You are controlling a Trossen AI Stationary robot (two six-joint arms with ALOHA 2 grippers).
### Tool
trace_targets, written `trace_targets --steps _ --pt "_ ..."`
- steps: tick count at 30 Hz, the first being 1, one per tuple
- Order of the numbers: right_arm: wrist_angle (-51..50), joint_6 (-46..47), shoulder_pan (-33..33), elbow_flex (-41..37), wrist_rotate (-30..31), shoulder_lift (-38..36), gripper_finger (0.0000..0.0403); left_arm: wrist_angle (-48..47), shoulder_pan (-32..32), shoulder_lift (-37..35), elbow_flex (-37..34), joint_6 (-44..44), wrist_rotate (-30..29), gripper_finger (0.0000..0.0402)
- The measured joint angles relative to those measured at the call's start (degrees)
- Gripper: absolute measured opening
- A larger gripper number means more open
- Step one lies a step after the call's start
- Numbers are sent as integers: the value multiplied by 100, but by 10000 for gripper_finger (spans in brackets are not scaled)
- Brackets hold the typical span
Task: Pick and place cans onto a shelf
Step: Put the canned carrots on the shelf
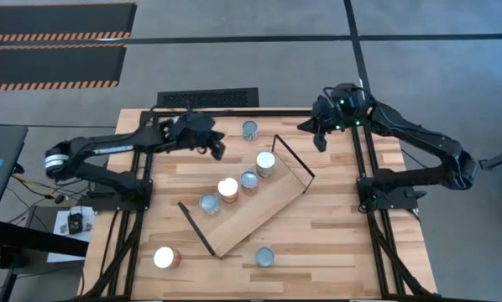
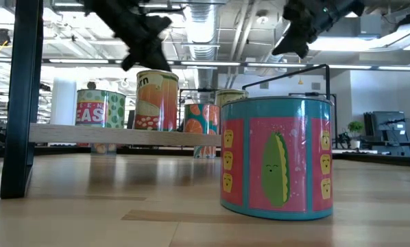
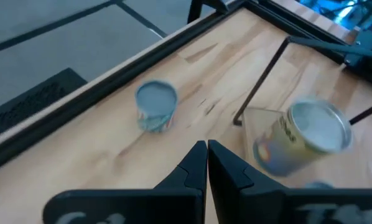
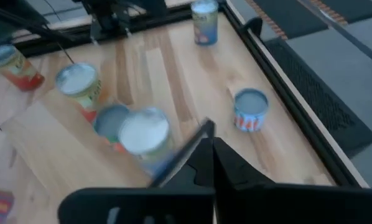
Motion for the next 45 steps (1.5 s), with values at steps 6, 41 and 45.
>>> trace_targets --steps 6,41,45 --pt "33 -255 -362 -128 -307 -81 5 -6 324 1158 1025 428 608 0" --pt "43 -617 -792 -232 -1205 -77 7 -985 1045 4249 2949 2821 1127 135" --pt "37 -615 -792 -232 -1198 -77 7 -948 1031 4391 2951 3082 1198 135"
